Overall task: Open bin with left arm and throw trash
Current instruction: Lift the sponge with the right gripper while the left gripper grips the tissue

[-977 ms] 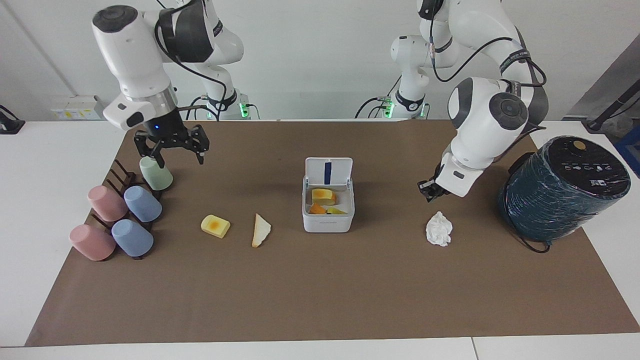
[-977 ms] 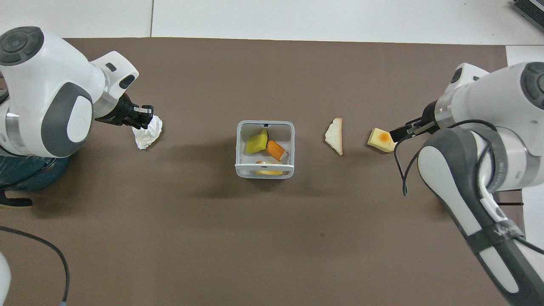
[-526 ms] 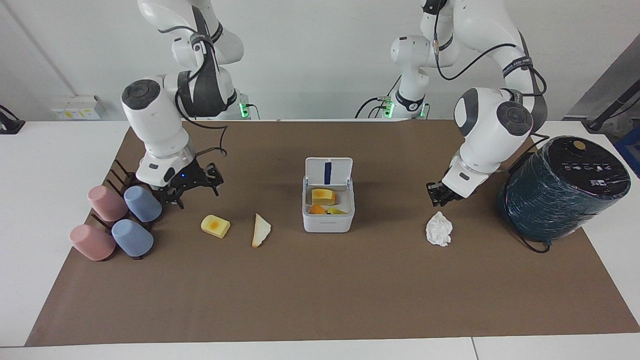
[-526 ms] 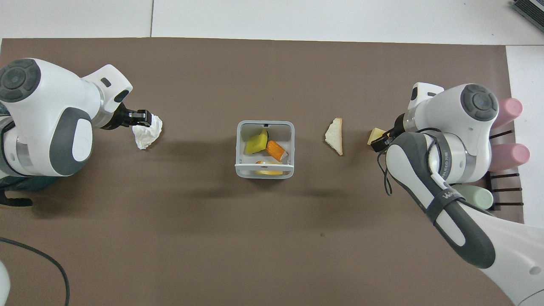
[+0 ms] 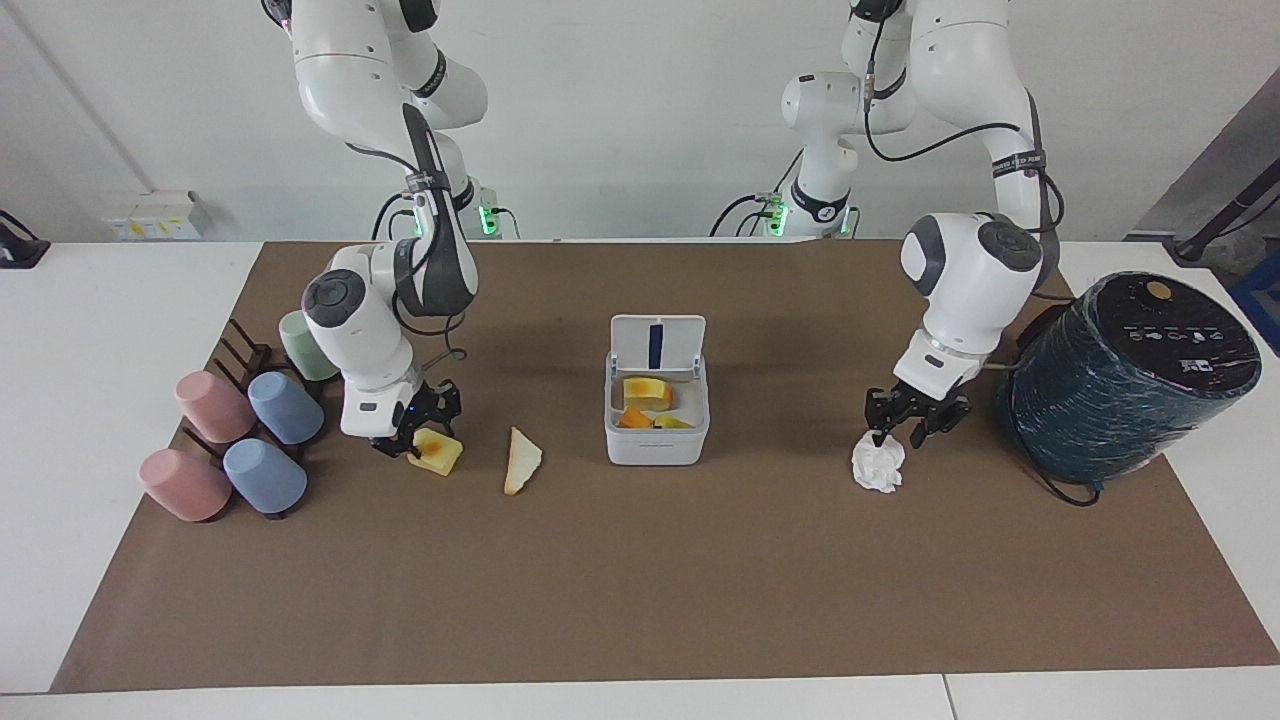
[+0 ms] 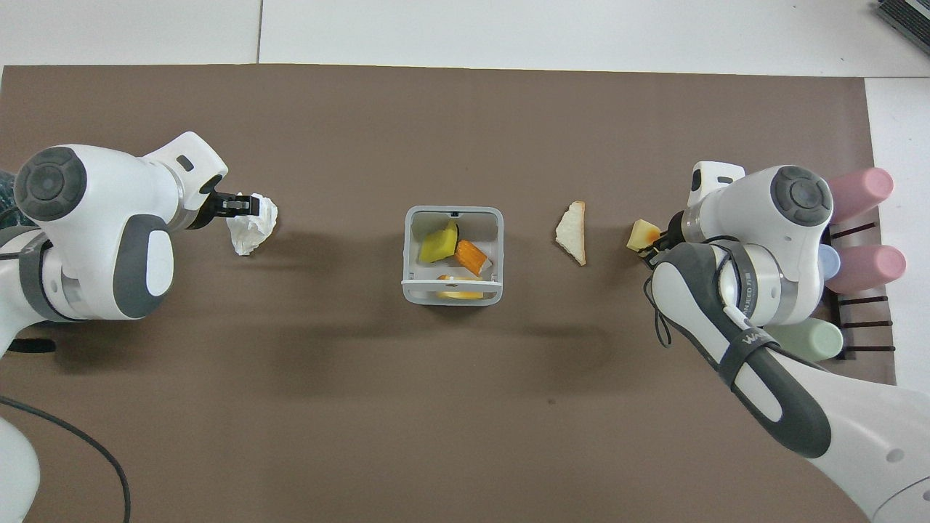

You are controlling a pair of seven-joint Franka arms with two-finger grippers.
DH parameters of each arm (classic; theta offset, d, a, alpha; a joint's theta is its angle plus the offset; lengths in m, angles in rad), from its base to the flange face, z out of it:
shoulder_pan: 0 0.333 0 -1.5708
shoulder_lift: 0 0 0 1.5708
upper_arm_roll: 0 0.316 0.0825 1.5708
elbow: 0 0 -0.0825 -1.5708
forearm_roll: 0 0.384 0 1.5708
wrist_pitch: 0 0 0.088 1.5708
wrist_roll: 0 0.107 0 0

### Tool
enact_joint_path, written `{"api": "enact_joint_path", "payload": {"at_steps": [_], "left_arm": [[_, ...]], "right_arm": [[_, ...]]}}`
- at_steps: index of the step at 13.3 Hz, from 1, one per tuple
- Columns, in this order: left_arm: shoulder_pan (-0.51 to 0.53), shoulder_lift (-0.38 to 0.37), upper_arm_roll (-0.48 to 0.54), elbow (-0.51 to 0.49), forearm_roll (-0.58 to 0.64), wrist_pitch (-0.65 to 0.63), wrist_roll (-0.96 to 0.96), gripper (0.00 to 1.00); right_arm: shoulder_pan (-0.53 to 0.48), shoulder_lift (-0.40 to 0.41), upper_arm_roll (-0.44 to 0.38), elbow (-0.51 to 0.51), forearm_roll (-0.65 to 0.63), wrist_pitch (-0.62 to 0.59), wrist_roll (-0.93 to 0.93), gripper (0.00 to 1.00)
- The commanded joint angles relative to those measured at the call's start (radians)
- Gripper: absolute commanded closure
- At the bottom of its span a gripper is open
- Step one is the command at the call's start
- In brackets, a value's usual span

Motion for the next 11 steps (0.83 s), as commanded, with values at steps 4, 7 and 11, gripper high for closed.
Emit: {"api": "enact_joint_path", "payload": {"at_steps": [4,7,11], "left_arm": [[-0.01,0.065,0.002,-0.027,0.013,0.1,0.008,0.41],[-0.013,0.061,0.002,-0.054,0.033,0.1,0.01,0.44],[-0.013,0.059,0.002,-0.054,0.033,0.09,0.01,0.99]], "right_arm": [[0.009,-0.033,0.002,0.035,0.028,-0.045,0.119,1.0],[0.059,-0.102,0.004,0.13,0.028,-0.21,0.388,1.0],[0.154,-0.084,0.039,0.294,0.123,-0.301,0.662,1.0]]}}
